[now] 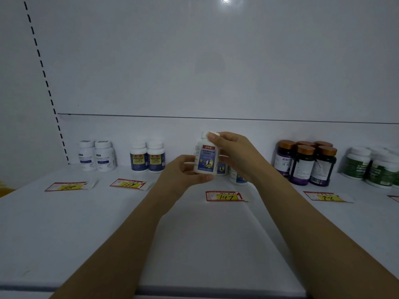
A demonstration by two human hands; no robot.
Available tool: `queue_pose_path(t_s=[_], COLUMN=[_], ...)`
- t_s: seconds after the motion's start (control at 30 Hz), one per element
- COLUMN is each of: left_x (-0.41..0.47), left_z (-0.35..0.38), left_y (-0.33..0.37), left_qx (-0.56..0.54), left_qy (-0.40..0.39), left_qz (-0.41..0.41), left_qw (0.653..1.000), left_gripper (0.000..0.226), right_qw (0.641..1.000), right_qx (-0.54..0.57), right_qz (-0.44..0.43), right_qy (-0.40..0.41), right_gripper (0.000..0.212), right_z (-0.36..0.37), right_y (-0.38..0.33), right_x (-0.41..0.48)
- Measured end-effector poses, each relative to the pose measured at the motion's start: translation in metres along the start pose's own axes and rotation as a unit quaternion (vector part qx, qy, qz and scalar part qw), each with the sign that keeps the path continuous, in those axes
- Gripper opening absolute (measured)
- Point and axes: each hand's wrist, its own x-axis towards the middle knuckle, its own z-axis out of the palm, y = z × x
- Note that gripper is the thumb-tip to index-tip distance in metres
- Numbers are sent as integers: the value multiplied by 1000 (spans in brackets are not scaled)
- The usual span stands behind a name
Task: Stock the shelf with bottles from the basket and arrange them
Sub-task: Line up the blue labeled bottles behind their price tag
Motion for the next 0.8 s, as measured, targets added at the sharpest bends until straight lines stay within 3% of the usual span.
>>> queue_pose_path(t_s=[0.23,0.37,0.47,0.6,0.8], left_x=[0,-2,-2,3,9], left_z=[0,1,-1,-6,-10], left_y=[0,0,-1,-5,-9], left_qx=[16,8,-1,-15,73], left_qy=[1,-3,19,86,167], left_qz=[10,28,52,134,272], left_qw=[1000,1000,998,987,945], left_gripper=[58,51,52,54,56], right_qw=[1000,1000,999,994,981], right_qx=[-1,-4,30,-11,-52], right_qz=[1,9,-1,-68,-113], right_qy=[-1,2,-29,-89,-150], right_gripper=[15,29,25,39,47], right_z=[2,3,2,4,9], right_y=[-2,-3,-6,-15,-23], right_x=[-2,-3,-3,-6,-10])
